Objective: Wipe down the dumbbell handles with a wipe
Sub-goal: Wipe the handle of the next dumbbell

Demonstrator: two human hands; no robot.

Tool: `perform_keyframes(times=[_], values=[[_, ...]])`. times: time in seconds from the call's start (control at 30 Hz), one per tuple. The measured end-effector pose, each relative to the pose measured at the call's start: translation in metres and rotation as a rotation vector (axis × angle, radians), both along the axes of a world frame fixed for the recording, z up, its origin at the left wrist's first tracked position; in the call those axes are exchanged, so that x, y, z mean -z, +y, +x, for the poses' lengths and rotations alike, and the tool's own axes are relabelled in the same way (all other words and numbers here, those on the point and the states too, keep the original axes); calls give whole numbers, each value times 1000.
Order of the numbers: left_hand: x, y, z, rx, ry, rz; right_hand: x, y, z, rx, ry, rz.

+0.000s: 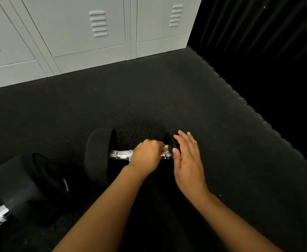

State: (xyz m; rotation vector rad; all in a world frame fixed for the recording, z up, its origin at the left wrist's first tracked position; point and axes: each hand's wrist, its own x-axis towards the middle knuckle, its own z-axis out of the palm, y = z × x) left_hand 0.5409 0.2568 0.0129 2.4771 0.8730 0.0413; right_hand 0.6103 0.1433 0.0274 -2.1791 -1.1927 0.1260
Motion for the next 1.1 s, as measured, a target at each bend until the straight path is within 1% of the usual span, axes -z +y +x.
perform_keyframes(times=[0.07,0.13,0.2,0.27,0.33,0.37,0.47,0.53,0.6,0.7,0.77,0.87,0.93,1.0,1.1], values=[[-6,17,15,17,153,-145,-1,2,-1,11,-16,-9],[-9,22,23,22,218,-209,0,2,-1,12,-23,-20],[-9,17,18,23,191,-162,1,0,-1,6,-38,-27],[-10,6,5,27,113,-25,1,-2,-2,-2,-43,-28],[-13,-1,0,48,104,72,1,-3,-3,-2,-45,-28],[-13,-1,2,39,128,60,2,-2,-3,0,-53,-27],[-15,11,19,-10,210,-79,0,1,-4,21,-68,-33],[-17,14,22,0,218,-87,-1,4,-3,27,-63,-35],[-15,5,11,5,141,-16,-1,5,-1,24,-61,-40],[1,-21,-14,18,-223,189,0,6,-1,38,-46,-32],[22,-33,-28,101,-394,305,0,5,-3,40,-35,-22],[32,-27,-45,204,-441,415,-2,3,-5,33,-17,-11],[31,-17,-54,236,-434,472,-3,3,-5,36,-8,-14],[25,-11,-62,206,-423,479,-6,4,-5,39,3,-33],[12,-9,-73,70,-431,430,-15,6,-7,38,-13,-84]])
